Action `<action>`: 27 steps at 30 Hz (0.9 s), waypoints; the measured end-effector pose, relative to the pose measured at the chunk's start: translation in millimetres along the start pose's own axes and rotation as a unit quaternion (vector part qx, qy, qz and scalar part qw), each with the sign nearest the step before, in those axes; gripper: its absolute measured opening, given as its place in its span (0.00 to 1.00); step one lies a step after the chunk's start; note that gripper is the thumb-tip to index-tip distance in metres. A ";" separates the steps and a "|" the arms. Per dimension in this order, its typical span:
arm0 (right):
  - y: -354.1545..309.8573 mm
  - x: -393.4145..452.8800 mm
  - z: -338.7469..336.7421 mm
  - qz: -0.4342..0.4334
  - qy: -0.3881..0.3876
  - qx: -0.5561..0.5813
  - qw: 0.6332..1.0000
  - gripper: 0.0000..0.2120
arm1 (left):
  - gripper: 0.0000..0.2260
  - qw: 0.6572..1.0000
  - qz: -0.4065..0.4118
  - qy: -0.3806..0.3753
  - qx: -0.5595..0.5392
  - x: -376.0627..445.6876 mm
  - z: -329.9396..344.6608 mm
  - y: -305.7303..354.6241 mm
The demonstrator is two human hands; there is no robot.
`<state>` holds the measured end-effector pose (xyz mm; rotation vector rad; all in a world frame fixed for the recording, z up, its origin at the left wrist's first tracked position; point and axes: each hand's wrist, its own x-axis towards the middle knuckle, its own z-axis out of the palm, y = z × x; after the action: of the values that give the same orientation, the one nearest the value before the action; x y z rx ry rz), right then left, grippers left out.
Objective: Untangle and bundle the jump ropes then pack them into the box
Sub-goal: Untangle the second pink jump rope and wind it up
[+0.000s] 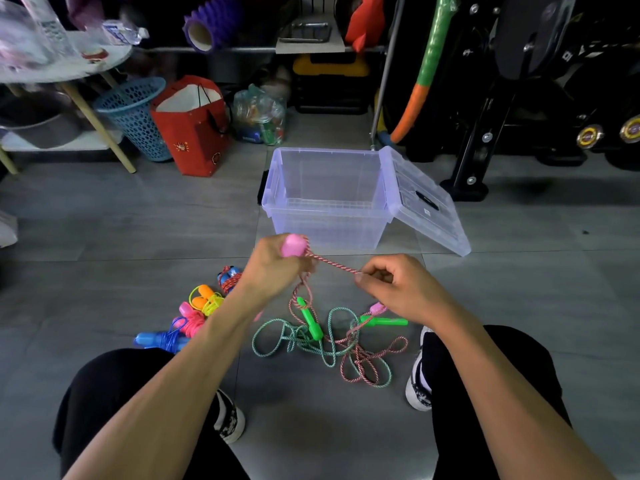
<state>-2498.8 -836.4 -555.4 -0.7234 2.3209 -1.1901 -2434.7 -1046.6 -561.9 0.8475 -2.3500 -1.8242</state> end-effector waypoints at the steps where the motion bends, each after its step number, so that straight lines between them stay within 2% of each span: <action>1: 1.3 0.2 -3.4 0.000 0.007 -0.002 1.000 0.08 | 0.06 0.999 -0.018 0.039 0.002 6.8 -6.9 -3.5; 3: 3.8 0.0 -8.3 -0.003 0.017 -0.010 1.000 0.08 | 0.04 0.996 -0.036 0.056 0.054 14.1 -17.6 -10.5; 6: 7.5 0.1 -8.7 -0.012 0.016 -0.034 0.999 0.09 | 0.07 0.990 -0.030 -0.054 0.130 8.7 -15.6 -12.4; 9: 8.9 1.6 -5.8 -0.015 0.022 -0.045 0.999 0.09 | 0.17 0.979 0.005 -0.125 0.162 0.5 -3.8 -4.9; 11: 9.1 3.4 -3.1 -0.018 0.020 -0.067 0.997 0.07 | 0.20 0.977 0.063 -0.121 0.164 -2.0 1.2 -2.3; 14: 7.6 3.9 1.1 -0.019 -0.010 -0.095 0.995 0.07 | 0.10 0.974 0.143 -0.097 0.145 -8.3 6.8 -0.1; 17: 3.2 3.3 4.8 -0.027 -0.031 -0.095 0.995 0.07 | 0.06 0.957 0.192 -0.076 0.204 -9.9 10.2 -1.7; 18: 1.5 3.0 6.1 -0.028 -0.035 -0.083 0.996 0.07 | 0.08 0.949 0.202 -0.087 0.228 -10.0 10.4 -2.6; 20: -0.5 2.8 7.8 -0.031 -0.034 -0.065 0.997 0.07 | 0.14 0.938 0.201 -0.131 0.250 -12.7 12.7 -2.8; 23: -0.2 3.9 10.1 -0.031 -0.035 -0.065 0.997 0.07 | 0.10 0.953 0.160 -0.176 0.189 -18.3 18.7 0.8; 27: 2.0 7.1 14.0 -0.024 -0.021 -0.091 0.995 0.06 | 0.07 0.970 0.106 -0.169 0.138 -17.5 17.0 6.1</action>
<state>-2496.6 -848.4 -565.6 -0.8645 2.4101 -0.9822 -2428.3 -1022.9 -556.5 0.2938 -2.8198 -1.6937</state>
